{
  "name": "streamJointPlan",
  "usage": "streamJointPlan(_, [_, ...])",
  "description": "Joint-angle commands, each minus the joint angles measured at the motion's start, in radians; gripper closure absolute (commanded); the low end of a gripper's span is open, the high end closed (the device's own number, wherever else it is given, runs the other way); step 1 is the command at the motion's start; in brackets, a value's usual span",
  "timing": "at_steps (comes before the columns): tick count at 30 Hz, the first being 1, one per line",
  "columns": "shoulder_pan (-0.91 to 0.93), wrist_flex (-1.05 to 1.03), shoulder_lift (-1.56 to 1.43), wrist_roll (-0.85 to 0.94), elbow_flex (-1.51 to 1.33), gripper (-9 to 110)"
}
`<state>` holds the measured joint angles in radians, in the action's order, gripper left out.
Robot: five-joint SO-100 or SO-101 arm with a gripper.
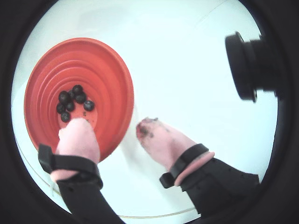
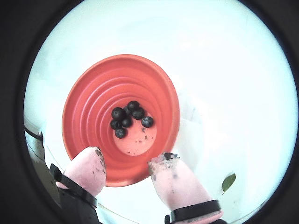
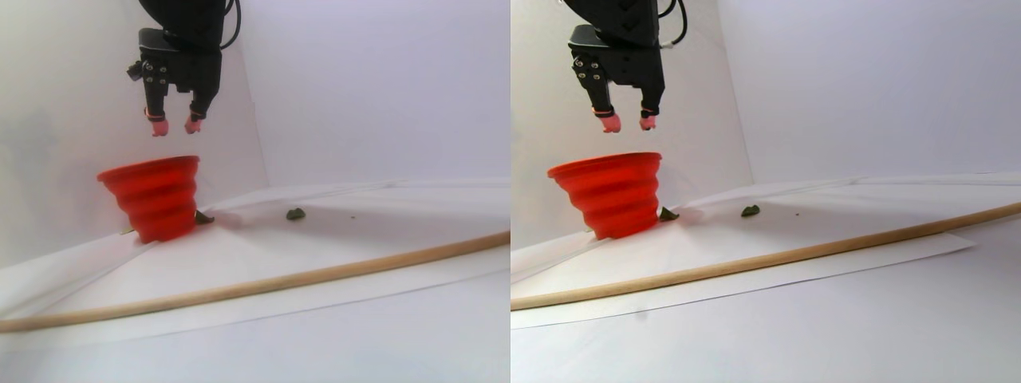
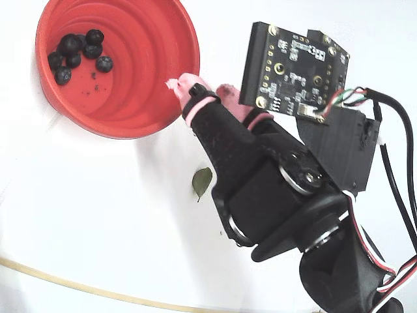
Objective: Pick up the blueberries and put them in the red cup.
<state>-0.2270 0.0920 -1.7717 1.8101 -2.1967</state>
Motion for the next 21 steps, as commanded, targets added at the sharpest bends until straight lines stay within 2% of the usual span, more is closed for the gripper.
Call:
streamJointPlan(1, [0.015, -0.02, -0.163, -0.023, 0.014, 83])
streamJointPlan(21, [0.161, -0.265, -0.407, -0.186, -0.049, 83])
